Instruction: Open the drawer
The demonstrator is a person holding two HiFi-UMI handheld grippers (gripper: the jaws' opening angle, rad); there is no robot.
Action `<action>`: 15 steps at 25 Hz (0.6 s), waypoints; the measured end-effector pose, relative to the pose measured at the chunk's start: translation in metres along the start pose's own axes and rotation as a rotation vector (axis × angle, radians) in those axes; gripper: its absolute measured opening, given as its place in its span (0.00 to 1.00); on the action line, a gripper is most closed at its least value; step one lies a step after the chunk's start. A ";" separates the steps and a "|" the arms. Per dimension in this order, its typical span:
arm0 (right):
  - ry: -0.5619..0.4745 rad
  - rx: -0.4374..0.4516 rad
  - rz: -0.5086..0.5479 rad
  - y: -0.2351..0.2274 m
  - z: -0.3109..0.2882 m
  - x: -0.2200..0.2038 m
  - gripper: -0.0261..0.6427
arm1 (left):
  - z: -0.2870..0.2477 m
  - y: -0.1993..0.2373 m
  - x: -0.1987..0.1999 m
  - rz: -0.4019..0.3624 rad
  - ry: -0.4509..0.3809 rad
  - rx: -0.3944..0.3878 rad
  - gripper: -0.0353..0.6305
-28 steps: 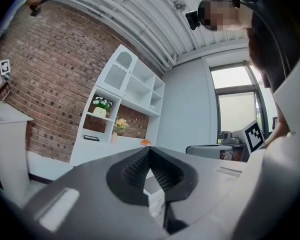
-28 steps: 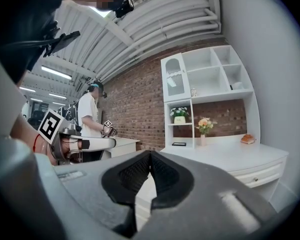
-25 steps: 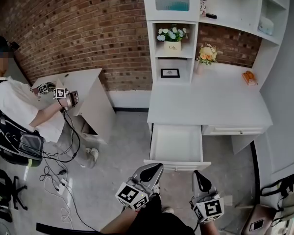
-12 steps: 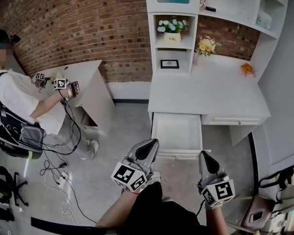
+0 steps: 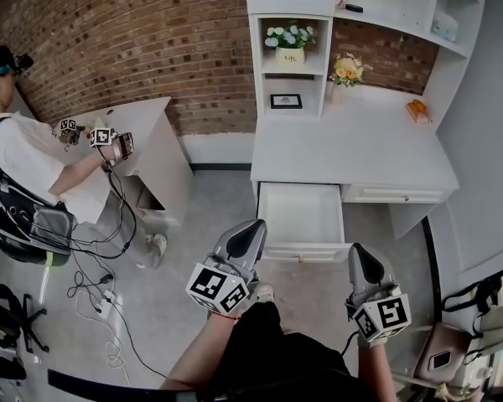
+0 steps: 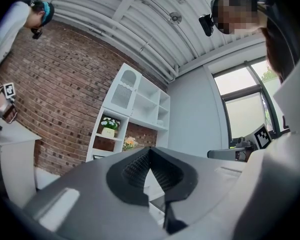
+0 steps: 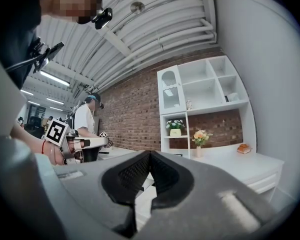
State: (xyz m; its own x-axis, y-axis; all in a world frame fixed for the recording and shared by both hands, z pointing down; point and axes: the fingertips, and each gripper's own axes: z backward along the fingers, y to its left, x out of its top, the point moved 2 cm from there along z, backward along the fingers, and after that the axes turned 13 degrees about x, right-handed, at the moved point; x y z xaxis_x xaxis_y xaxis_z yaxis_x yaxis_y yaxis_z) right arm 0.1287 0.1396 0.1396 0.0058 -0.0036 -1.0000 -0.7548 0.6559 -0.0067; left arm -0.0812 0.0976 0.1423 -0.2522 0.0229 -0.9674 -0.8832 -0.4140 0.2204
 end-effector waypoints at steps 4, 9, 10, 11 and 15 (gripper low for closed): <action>-0.017 -0.017 0.007 -0.001 0.005 0.005 0.04 | 0.002 0.000 0.002 0.006 -0.006 0.015 0.06; -0.033 -0.034 0.013 0.001 0.013 0.009 0.04 | 0.006 -0.004 0.003 -0.002 -0.010 0.019 0.06; -0.033 -0.036 0.014 0.001 0.014 0.009 0.04 | 0.007 -0.004 0.003 -0.003 -0.011 0.019 0.06; -0.033 -0.039 0.014 0.001 0.016 0.009 0.04 | 0.007 -0.005 0.003 -0.005 -0.011 0.019 0.06; -0.027 -0.050 0.004 -0.002 0.024 0.004 0.04 | 0.008 -0.010 0.000 -0.006 -0.004 0.020 0.06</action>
State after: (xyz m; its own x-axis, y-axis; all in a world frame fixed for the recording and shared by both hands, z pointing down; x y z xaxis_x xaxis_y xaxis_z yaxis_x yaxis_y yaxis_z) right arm 0.1459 0.1564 0.1362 0.0201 0.0193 -0.9996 -0.7869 0.6171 -0.0039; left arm -0.0757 0.1087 0.1408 -0.2480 0.0291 -0.9683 -0.8925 -0.3956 0.2167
